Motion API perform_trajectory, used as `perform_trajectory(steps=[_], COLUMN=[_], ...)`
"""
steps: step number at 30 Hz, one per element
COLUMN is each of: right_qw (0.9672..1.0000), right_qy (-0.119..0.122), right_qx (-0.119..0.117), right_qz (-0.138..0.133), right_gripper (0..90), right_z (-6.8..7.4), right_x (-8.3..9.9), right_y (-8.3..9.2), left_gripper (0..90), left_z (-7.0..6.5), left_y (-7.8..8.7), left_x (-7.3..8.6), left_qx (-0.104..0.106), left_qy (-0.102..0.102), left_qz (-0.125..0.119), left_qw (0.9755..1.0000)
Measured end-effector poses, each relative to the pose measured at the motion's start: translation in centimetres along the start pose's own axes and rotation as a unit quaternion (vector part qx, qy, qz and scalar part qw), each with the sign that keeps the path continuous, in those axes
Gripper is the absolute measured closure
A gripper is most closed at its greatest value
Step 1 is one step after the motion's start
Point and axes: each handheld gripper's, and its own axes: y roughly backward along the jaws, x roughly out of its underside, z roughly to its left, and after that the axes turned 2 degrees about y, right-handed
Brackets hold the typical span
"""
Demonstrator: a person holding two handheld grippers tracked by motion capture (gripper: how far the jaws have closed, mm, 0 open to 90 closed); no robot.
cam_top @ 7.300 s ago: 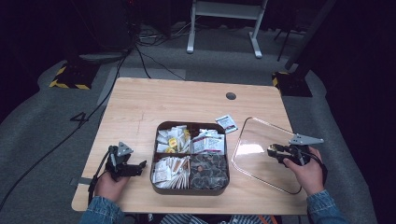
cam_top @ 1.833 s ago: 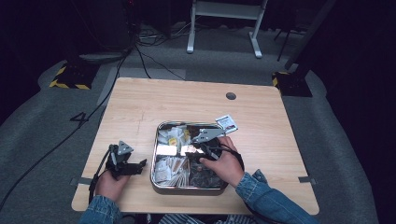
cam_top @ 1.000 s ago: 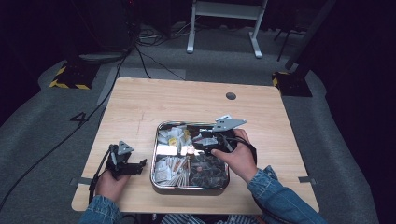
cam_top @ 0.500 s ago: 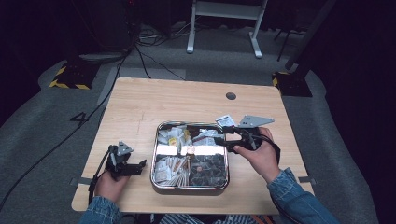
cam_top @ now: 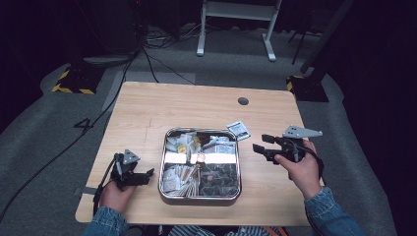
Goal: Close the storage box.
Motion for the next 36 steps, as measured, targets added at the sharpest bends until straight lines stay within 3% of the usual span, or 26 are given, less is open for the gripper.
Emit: perform_trajectory(steps=[16, 25, 28, 36], right_qw=[0.9982, 0.9976, 0.9977, 0.9958], right_qy=[-0.05, -0.054, -0.052, -0.056], right_qx=[0.033, 0.045, 0.043, 0.067], right_qz=[0.009, -0.001, 0.006, 0.029], right_gripper=[39.8, 37.4, 37.0, 36.7], right_z=[-3.2, -4.8, -5.3, -6.5], right_x=[3.8, 5.3, 6.2, 8.1], right_y=[3.3, 4.7, 5.0, 5.1], left_gripper=[15.1, 15.1, 15.1, 15.1], left_z=[0.0, 0.0, 0.0, 0.0], left_y=[0.0, 0.0, 0.0, 0.0], left_x=[0.0, 0.0, -0.1, 0.0], left_qx=[0.0, -0.001, -0.001, -0.002], left_qy=[0.002, 0.001, 0.001, 0.002], left_qz=[0.0, 0.0, 0.0, 0.001], left_qw=[1.0, 1.0, 1.0, 1.0])
